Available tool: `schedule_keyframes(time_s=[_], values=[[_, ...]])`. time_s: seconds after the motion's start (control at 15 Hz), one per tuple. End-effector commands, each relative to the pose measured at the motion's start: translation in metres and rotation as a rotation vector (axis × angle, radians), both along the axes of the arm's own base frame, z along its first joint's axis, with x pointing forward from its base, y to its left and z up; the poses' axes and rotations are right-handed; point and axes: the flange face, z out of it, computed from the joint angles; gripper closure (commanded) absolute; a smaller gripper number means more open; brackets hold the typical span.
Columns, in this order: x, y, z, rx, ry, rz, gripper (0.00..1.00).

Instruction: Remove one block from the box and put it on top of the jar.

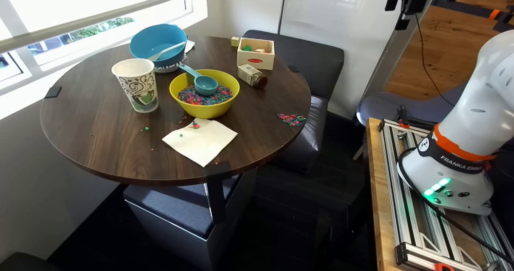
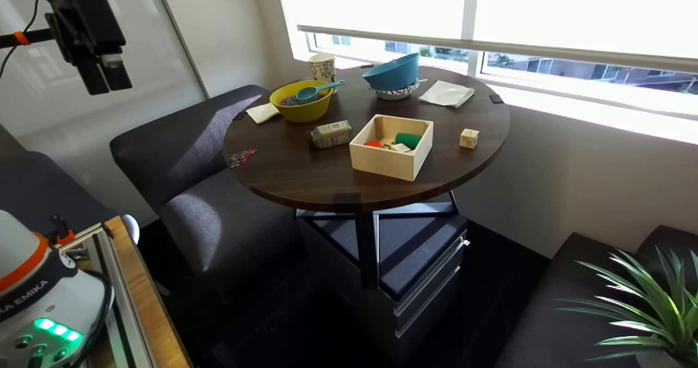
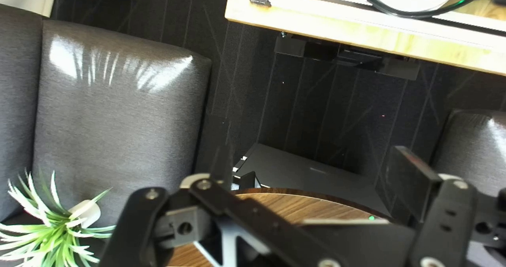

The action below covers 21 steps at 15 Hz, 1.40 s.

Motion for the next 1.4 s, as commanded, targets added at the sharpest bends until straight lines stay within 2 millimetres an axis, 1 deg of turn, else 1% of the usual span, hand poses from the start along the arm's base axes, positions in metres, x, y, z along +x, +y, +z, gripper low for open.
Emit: schedule_keyframes(time_s=[0.0, 0.07, 0.2, 0.33, 0.47, 0.53, 0.67, 0.87, 1.0, 1.13, 1.33], values=[[0.015, -0.022, 0.015, 0.017, -0.034, -0.115, 0.00], [0.019, -0.027, 0.019, 0.024, -0.044, -0.144, 0.00], [0.033, -0.034, 0.026, 0.063, -0.074, -0.201, 0.00], [0.048, -0.040, 0.027, 0.131, -0.090, -0.279, 0.00], [0.055, -0.042, 0.026, 0.160, -0.096, -0.281, 0.00], [0.042, -0.038, 0.028, 0.126, -0.097, -0.246, 0.00], [0.051, -0.041, 0.026, 0.142, -0.089, -0.257, 0.00], [0.054, -0.041, 0.025, 0.145, -0.084, -0.260, 0.00], [0.063, -0.043, 0.024, 0.149, -0.098, -0.326, 0.00], [0.074, -0.048, 0.031, 0.143, -0.157, -0.413, 0.00], [0.098, -0.061, 0.036, 0.132, -0.236, -0.571, 0.00]])
